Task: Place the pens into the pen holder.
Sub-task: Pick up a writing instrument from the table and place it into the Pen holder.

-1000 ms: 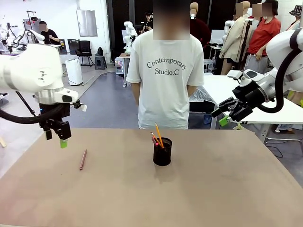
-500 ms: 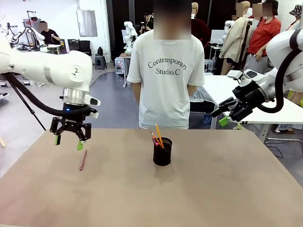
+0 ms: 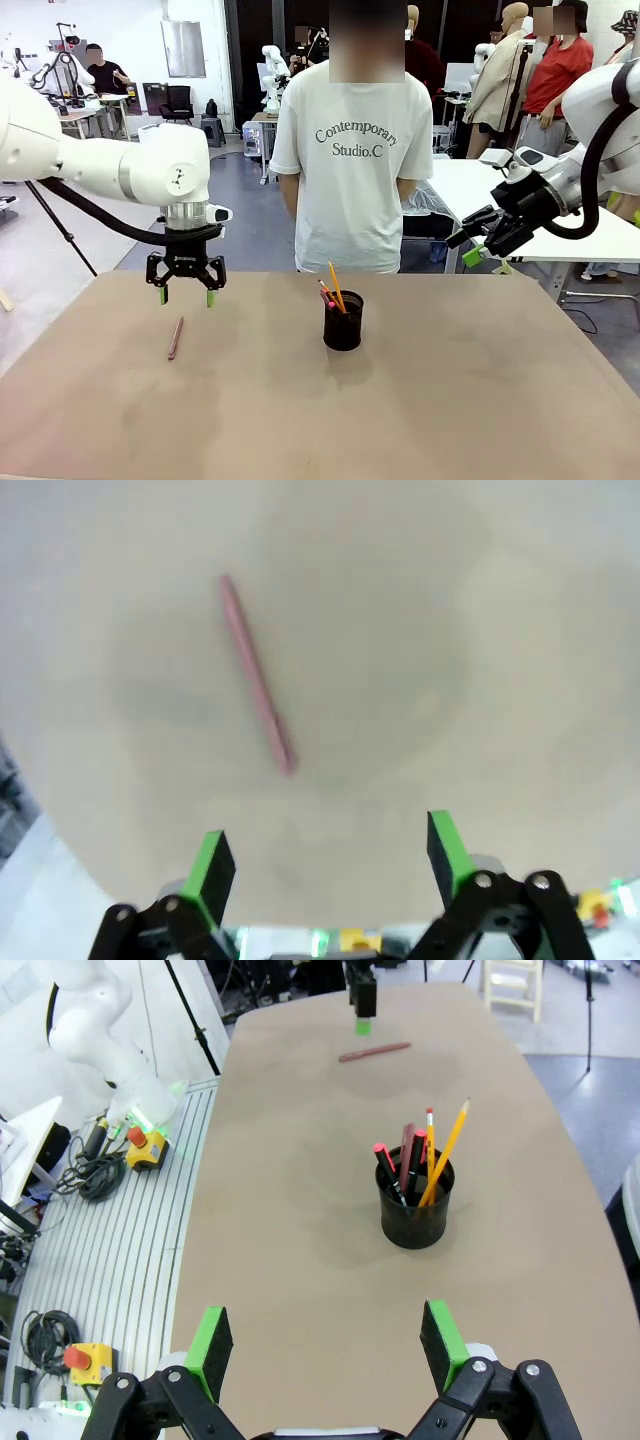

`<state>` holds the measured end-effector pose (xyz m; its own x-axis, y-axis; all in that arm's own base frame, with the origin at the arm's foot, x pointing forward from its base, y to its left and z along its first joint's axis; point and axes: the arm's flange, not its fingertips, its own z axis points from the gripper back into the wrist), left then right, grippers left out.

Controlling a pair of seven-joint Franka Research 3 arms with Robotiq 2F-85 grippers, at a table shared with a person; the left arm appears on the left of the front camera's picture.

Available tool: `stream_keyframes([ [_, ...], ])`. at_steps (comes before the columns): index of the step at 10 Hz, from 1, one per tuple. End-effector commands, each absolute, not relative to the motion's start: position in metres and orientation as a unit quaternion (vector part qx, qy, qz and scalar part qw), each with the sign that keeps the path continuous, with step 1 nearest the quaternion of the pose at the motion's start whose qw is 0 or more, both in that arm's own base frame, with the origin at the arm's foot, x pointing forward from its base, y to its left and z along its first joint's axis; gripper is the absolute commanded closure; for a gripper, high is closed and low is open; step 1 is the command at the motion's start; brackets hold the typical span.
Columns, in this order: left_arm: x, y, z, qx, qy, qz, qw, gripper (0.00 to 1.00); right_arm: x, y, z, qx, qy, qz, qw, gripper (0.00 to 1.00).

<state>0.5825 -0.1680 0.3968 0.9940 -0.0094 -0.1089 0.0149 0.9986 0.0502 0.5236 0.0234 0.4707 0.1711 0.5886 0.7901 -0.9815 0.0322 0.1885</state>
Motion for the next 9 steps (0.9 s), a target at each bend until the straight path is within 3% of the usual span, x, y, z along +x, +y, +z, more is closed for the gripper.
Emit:
stream_keyframes([
  [1, 0.574, -0.156, 0.38, -0.01, 0.036, 0.025, 0.999, 0.0, 0.522, 0.024, 0.472, 0.376, -0.264, 0.585, 0.669, 0.0],
  [9, 0.582, -0.139, 0.362, -0.009, 0.04, 0.031, 0.999, 0.0, 0.522, 0.024, 0.472, 0.376, -0.264, 0.585, 0.669, 0.0],
])
